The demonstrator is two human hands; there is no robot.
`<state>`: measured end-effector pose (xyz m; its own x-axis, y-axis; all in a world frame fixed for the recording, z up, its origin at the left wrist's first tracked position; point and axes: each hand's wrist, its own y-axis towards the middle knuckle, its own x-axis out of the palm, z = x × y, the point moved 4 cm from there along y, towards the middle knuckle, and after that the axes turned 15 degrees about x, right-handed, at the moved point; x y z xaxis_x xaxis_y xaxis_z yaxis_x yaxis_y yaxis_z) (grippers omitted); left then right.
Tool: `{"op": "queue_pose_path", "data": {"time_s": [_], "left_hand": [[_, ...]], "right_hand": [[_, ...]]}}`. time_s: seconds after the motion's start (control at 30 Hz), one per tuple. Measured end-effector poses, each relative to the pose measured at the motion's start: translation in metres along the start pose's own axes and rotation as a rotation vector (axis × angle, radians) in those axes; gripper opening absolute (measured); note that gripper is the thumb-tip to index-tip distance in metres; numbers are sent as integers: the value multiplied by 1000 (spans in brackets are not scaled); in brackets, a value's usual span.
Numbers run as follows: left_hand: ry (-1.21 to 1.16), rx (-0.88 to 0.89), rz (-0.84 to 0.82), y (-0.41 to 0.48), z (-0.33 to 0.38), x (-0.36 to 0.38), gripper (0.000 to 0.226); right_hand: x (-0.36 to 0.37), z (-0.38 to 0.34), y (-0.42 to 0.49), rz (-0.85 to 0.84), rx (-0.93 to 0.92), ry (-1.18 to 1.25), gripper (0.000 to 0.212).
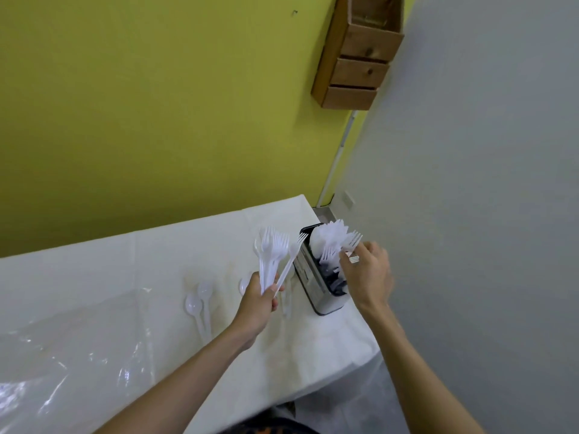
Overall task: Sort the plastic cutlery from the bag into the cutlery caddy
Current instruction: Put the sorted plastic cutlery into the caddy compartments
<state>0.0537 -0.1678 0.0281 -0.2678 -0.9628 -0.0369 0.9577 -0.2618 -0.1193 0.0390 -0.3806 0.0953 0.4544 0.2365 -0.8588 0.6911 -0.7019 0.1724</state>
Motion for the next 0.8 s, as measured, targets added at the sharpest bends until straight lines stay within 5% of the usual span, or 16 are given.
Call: {"op": "queue_pose_path", "data": {"time_s": [0.3,0.43,0.6,0.7,0.8], "left_hand": [[-2,-8,43,5,-4,4,21],[-54,-15,33,4,-2,4,21],[-154,-16,-118,4,5,13,25],[-195,-26,-206,1,11,19,27],[-187,-28,-257,-1,15,18,28]], "right_hand": [[8,-2,7,-134,-120,-196,32],[3,-5,-9,-52,-147,77,27],[26,-27,-29,-647,85,403,37],[32,-33,-30,-974,293,723,22],[29,-37,-29,-1077,329,807,10]]}}
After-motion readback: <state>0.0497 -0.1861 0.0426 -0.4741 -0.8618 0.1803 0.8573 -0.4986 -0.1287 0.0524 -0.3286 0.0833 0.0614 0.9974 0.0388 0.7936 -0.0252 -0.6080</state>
